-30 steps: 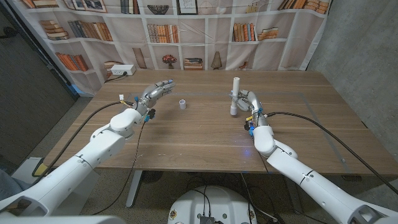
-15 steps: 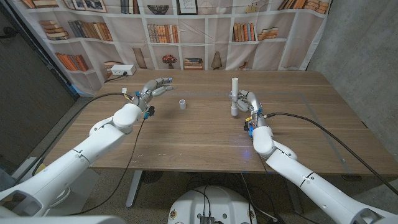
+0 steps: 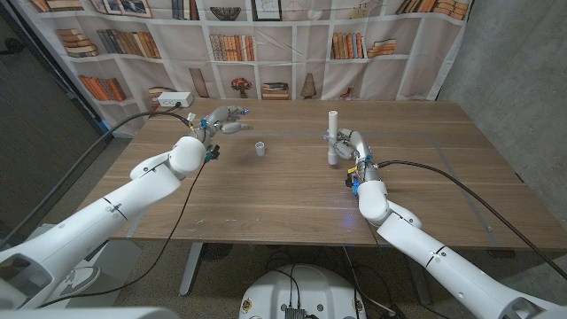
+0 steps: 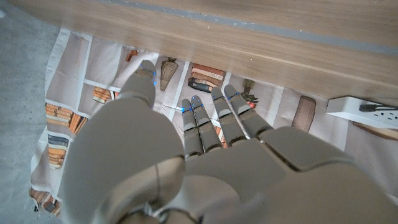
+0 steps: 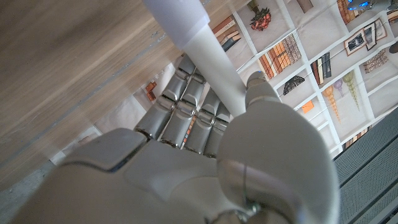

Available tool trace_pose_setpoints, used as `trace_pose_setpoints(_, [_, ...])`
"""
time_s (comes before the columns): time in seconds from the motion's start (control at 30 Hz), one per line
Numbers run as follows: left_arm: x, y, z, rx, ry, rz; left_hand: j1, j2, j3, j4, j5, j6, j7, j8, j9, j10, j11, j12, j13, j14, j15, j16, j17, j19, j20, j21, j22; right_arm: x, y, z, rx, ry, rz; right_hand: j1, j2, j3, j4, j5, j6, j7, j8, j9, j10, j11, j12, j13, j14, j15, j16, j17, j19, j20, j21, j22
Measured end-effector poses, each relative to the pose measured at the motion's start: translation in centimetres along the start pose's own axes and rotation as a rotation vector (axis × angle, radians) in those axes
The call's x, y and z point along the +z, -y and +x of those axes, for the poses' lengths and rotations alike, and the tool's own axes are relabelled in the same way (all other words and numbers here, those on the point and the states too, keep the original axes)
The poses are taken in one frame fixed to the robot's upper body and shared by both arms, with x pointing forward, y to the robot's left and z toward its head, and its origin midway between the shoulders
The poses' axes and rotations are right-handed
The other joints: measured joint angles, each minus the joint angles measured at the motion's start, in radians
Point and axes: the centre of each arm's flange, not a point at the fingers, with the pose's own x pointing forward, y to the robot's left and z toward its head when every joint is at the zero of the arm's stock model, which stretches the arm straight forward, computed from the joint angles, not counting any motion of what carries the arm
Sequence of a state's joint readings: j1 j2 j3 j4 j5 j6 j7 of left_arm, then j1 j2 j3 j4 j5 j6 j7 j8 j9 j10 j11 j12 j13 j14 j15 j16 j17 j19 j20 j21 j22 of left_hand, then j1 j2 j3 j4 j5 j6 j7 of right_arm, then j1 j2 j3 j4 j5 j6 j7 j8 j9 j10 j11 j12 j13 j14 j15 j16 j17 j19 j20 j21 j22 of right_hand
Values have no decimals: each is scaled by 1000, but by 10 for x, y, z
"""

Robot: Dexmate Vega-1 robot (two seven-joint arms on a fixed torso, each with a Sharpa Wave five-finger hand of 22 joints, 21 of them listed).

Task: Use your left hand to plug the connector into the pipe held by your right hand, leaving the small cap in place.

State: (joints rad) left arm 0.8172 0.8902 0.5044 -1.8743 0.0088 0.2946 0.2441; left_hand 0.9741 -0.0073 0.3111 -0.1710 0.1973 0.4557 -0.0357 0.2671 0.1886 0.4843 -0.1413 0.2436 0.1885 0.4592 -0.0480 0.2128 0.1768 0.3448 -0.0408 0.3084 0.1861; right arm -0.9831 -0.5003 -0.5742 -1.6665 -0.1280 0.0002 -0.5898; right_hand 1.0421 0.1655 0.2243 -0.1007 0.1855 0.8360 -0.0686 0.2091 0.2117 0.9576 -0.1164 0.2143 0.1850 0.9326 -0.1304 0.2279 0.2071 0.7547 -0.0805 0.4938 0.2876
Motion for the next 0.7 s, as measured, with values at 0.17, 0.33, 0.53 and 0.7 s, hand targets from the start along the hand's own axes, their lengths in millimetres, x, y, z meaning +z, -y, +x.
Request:
trace_pose_setpoints(0.17, [6,-5,4,-34,-20,164,6,-6,-6,6,0,0,0,-4,0,0,0,-8,0,-5,4,-10,0,-9,0,-1,1,2,-2,0,1,2,4,-1,1,4,-4,0,1,0,-1,0,0,0,-4,0,-2,-2,-8,2,0,0,0,0])
trace_pose_setpoints(0.33, [15,-11,8,-71,-23,291,10,-11,-8,8,0,0,0,-8,0,0,0,-16,0,-10,2,-14,0,-19,0,-7,0,1,-3,0,2,4,14,-2,2,4,-4,0,3,3,-3,0,0,0,-4,0,-2,-2,-8,5,-4,4,6,0])
trace_pose_setpoints(0.53, [27,-19,15,-103,-18,393,10,-11,-10,10,0,0,0,-12,0,8,-13,-16,0,-10,2,-14,3,-19,0,-7,0,1,-4,0,0,8,24,-2,3,4,-4,0,3,3,-3,0,-4,4,-4,0,-4,-4,-8,5,-3,4,8,-5])
trace_pose_setpoints(0.7, [36,-23,21,-156,-22,498,15,-16,-8,12,0,3,-4,-16,0,8,-14,-16,5,-9,2,-14,3,-19,0,-13,0,1,-6,0,1,12,32,-2,3,4,-4,-1,3,2,-6,0,-4,4,-4,0,-9,2,-8,5,-3,4,12,-5])
